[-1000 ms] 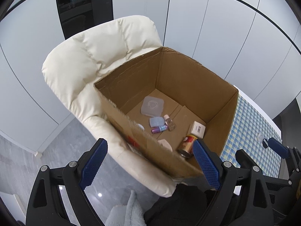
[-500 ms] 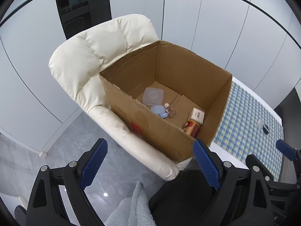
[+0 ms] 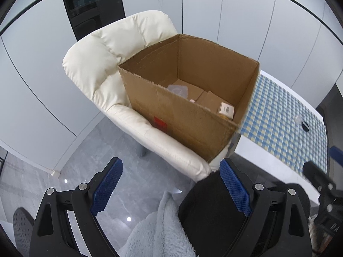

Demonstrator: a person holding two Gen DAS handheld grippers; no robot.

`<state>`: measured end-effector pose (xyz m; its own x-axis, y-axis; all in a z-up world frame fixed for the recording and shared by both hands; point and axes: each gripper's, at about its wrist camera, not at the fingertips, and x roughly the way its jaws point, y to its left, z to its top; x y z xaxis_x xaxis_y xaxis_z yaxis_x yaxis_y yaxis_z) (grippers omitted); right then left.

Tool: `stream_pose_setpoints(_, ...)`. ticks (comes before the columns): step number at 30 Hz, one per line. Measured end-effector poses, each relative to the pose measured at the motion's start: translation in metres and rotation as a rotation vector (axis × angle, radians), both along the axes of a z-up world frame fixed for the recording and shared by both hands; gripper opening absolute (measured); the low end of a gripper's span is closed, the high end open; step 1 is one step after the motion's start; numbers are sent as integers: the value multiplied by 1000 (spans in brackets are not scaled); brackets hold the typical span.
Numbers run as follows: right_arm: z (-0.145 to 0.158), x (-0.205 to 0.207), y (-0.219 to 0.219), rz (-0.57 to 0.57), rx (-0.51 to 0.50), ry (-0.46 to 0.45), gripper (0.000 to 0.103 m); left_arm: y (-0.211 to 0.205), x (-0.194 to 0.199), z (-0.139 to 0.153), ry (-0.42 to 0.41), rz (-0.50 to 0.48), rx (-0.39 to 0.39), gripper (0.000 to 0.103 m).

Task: Organize objects
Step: 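Move both open tools back over the checked tablecloth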

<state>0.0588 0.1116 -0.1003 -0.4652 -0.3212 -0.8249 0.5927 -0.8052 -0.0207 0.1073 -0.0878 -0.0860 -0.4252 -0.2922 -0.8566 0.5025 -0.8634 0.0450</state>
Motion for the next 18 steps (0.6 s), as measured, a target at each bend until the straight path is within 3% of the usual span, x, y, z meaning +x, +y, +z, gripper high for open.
stream_pose_setpoints(18,19,31,16,7,5,45,95,18,31,14,19,-30,2,92)
